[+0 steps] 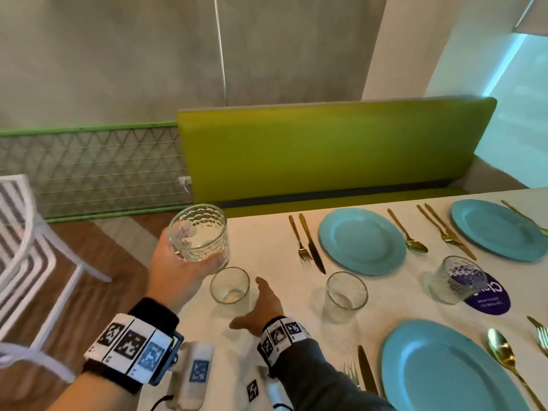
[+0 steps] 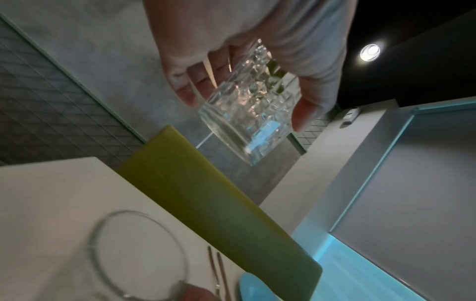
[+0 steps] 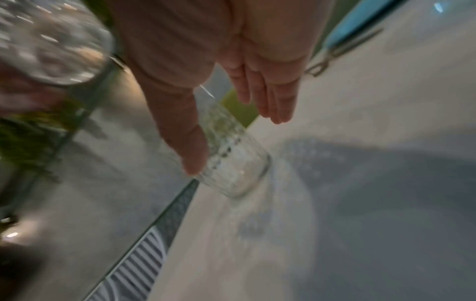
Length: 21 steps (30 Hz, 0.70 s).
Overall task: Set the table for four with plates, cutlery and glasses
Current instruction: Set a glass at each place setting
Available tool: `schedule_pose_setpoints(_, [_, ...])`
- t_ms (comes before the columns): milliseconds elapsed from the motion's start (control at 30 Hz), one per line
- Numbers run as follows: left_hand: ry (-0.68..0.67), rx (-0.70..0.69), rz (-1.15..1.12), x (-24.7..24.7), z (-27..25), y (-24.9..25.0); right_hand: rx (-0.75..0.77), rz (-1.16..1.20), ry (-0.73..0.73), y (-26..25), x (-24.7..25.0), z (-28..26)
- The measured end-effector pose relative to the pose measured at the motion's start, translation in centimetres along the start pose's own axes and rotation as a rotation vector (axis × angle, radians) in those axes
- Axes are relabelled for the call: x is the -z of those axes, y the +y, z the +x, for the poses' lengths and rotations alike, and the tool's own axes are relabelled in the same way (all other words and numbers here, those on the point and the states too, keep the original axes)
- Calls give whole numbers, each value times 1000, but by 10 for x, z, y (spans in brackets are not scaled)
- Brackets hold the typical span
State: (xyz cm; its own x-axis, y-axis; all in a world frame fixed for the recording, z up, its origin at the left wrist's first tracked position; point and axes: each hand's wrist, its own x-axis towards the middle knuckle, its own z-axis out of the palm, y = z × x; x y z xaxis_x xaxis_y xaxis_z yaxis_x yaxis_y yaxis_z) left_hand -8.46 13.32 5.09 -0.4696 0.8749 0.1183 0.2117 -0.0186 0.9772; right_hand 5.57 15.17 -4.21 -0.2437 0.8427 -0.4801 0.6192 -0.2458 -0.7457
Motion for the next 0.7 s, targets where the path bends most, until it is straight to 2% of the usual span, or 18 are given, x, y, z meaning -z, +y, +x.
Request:
schedule_pose_setpoints(233, [59,39,16,37,4,-20,34,61,96,6,-30,38])
schedule_pose_setpoints(467, [51,31,-26,35,7,-12,55,70,142,-1,-32,36])
schedule_pose_setpoints(567, [-12,-2,-67,26,13,-1,95,93,181,-12,-8,19])
schedule_pose_setpoints(700, [-55,-59,-146,-5,18,28,181,117,309,-29,60,-20])
